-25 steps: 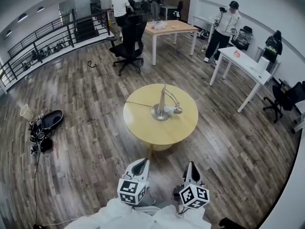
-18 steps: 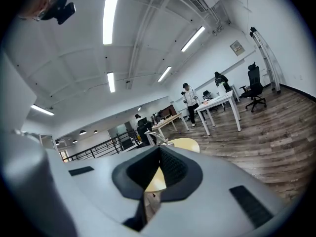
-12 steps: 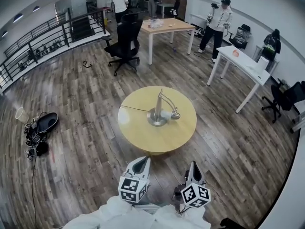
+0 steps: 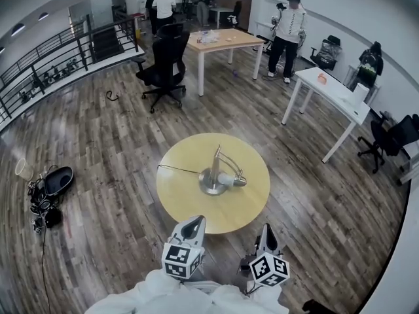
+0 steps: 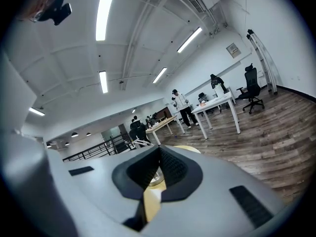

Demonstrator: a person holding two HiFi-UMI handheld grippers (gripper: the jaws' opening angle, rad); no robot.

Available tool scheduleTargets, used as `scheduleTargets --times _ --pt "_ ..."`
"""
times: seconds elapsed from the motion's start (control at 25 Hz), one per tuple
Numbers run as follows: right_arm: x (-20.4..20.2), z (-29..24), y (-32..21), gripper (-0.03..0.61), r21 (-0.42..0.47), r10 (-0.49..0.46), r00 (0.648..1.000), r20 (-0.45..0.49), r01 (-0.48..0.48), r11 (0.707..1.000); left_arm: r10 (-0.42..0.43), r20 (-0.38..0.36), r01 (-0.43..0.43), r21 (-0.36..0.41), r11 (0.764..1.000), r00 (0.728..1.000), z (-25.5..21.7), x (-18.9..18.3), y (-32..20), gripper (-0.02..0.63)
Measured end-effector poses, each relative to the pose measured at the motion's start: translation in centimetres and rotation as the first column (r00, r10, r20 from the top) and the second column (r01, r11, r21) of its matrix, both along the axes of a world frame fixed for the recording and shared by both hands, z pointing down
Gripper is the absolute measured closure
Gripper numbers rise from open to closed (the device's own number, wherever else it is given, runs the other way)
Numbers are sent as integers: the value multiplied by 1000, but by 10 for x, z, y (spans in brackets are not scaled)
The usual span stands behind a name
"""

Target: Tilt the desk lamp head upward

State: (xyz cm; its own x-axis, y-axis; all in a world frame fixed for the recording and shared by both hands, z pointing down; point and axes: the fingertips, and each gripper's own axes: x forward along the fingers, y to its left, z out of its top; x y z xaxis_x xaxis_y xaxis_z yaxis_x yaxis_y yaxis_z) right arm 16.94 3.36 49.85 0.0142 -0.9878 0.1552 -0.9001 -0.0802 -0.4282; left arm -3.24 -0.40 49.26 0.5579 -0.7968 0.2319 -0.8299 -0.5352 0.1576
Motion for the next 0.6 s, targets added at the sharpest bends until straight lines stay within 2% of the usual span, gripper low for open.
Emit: scheduleTargets --times 0.6 --pt "-18 -4 -170 566 11 -2 1000 -1 2 1000 24 24 -24 -13 1000 999 1 -17 -166 612"
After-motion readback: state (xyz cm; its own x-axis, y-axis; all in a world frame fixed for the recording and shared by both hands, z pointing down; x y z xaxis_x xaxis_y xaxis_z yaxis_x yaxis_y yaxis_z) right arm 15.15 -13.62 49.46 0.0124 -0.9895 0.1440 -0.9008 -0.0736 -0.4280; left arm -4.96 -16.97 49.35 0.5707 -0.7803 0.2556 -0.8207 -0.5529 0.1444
